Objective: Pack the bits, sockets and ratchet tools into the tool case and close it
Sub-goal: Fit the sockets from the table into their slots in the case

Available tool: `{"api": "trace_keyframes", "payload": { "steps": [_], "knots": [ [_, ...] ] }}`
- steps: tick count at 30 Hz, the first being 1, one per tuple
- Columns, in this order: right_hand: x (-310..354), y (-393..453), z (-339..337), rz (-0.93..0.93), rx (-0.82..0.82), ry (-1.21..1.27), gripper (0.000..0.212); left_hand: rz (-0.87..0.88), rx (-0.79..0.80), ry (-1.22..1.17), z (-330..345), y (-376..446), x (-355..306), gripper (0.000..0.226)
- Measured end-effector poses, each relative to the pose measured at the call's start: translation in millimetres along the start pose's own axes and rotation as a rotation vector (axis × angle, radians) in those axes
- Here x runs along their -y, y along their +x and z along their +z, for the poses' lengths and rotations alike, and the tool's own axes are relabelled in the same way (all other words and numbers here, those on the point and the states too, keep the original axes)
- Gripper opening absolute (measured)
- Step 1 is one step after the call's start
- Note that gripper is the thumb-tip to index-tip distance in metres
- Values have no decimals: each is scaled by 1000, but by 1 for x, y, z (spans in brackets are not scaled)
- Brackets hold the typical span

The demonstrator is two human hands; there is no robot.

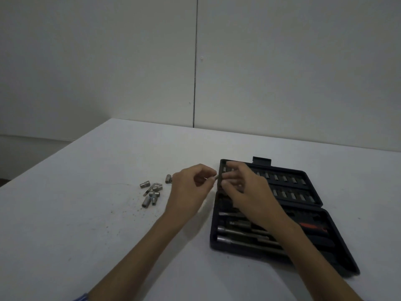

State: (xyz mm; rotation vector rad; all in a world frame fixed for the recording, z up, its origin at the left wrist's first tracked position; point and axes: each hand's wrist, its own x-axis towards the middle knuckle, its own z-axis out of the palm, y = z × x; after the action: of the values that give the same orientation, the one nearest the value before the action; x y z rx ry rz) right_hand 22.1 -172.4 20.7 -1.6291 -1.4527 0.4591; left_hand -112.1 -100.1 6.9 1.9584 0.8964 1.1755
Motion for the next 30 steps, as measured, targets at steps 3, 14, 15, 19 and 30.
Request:
{"api": "trace_keyframes", "payload": {
  "steps": [3,14,15,19,30],
  "knots": [
    [-7,-10,-14,38,-37,47,40,-1,54,-95,16,-3,-12,8],
    [-27,-36,-38,115,-100,153,23,38,184,-206,48,-15,-21,3],
    [-28,-36,-38,111,-101,146,21,51,191,-199,47,-16,-21,3],
    [-30,-36,-39,108,-104,148,17,75,215,-193,46,-18,-17,5],
    [-34,-39,-48,170,-81,210,12,139,203,-33,46,-21,-9,9]
  ]
}}
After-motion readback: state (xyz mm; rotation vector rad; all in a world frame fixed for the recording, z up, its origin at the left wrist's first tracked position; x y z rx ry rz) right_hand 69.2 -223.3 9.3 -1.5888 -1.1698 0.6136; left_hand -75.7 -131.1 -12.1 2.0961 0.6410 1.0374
